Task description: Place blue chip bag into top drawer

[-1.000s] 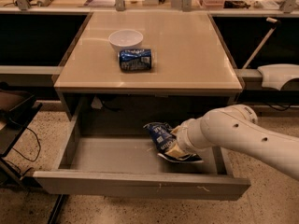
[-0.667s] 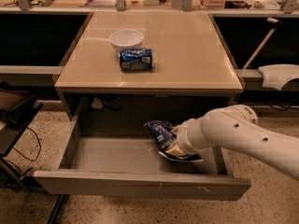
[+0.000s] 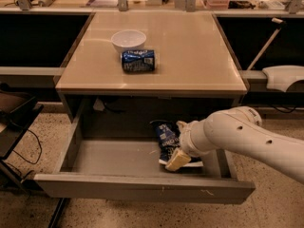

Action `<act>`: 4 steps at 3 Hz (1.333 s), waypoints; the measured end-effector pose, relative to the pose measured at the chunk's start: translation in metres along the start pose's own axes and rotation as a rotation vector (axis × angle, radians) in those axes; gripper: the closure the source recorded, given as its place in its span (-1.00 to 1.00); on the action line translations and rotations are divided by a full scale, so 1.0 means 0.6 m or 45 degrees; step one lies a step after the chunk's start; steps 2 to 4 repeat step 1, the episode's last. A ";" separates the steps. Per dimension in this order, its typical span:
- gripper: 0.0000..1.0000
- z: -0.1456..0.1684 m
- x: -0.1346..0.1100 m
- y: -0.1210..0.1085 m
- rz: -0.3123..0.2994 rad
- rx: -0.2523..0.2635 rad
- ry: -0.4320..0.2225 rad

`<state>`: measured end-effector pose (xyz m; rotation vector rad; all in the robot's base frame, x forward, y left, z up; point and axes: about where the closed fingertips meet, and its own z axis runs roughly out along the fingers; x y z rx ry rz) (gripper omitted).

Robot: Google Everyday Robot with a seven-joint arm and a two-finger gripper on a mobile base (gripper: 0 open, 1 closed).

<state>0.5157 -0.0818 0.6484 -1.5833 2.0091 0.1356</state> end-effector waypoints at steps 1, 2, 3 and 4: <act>-1.00 0.000 0.000 0.000 0.000 0.000 0.000; -1.00 0.000 0.000 0.000 0.000 0.000 0.000; -1.00 0.000 0.000 0.000 0.000 0.000 0.000; -1.00 0.000 0.000 0.000 0.000 0.000 0.000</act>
Offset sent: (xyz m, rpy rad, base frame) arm 0.0000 0.0000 0.0000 0.0000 0.0000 0.0000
